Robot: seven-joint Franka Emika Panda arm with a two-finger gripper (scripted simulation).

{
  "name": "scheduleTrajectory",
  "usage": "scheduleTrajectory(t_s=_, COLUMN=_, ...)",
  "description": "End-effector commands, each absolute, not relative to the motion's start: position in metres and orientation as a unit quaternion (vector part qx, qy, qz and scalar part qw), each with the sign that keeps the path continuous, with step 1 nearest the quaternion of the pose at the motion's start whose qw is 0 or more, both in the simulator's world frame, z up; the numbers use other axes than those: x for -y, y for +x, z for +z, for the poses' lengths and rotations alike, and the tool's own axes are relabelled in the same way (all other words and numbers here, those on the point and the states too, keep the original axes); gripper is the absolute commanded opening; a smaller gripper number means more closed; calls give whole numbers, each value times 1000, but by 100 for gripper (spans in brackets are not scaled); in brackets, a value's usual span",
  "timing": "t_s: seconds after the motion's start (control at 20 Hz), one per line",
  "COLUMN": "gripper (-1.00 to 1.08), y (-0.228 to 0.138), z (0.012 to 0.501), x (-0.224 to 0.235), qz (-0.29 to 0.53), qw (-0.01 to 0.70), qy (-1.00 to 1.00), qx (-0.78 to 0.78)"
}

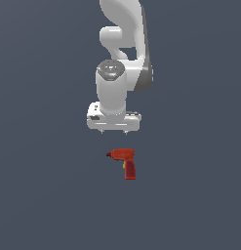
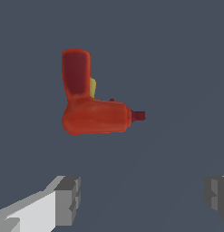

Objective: Pick up the object and move it to a goal position.

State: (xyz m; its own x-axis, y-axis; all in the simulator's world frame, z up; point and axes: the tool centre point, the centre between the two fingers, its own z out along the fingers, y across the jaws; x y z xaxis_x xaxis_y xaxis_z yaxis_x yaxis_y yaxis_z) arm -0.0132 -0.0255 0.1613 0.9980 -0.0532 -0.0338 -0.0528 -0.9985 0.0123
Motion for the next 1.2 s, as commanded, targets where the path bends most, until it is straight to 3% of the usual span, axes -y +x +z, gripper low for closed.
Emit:
scheduleTrajectory(t_s=0.0, gripper=108, y=-13, z=161, x=26, qz=-17, qw=6, qy=999, qx=27)
scheduleTrajectory(t_s=0.6, gripper=108, y=-11, z=159, x=25, qz=-19, qw=15, qy=1000, qx=14)
scheduleTrajectory(t_s=1.15, gripper=108, y=29, z=134, x=10, qz=-2, qw=48, qy=999, qx=15)
